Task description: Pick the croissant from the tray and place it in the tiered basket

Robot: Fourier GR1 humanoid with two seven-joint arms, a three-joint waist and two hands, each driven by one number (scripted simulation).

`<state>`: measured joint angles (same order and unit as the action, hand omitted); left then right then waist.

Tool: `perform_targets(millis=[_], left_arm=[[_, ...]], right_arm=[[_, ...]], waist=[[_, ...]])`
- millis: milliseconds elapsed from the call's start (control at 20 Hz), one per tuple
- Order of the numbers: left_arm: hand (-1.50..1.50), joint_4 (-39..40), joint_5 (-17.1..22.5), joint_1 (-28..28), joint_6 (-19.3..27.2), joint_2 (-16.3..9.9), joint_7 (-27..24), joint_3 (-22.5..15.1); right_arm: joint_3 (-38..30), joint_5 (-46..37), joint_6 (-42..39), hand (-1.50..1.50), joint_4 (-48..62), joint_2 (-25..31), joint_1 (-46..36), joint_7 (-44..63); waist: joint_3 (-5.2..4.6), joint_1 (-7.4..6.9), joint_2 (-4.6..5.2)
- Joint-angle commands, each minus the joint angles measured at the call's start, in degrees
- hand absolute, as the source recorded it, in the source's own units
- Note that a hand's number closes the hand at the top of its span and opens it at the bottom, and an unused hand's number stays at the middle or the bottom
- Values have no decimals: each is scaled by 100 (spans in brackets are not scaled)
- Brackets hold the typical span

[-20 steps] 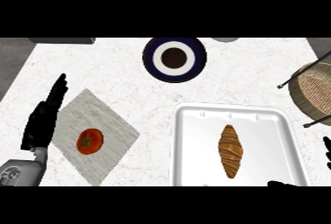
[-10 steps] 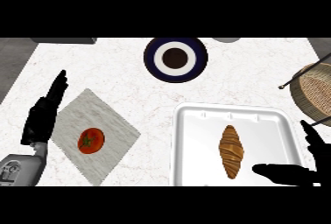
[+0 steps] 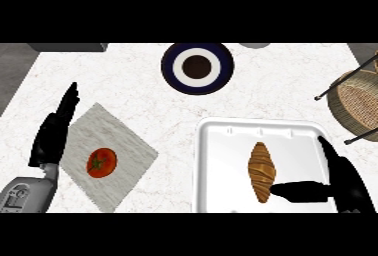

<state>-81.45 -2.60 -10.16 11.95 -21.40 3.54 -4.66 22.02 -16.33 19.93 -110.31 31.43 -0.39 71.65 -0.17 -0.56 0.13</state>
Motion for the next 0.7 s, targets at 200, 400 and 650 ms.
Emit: perform_targets(millis=[200,400,650], left_arm=[[0,-95,100,294,-219,-95,-123,128],[0,-48,-99,175,40,96,-54,92],[0,-84,114,61,-319,-178,31,304]], right_arm=[[369,-744,-428,-150,317,-414,-247,1358],[381,-1157,-569,-150,368,-653,-192,1358],[221,-1492,-970,-150,592,-1052,-336,1358]], waist=[[-9,-4,-20],[0,57,-17],[-4,38,-15]])
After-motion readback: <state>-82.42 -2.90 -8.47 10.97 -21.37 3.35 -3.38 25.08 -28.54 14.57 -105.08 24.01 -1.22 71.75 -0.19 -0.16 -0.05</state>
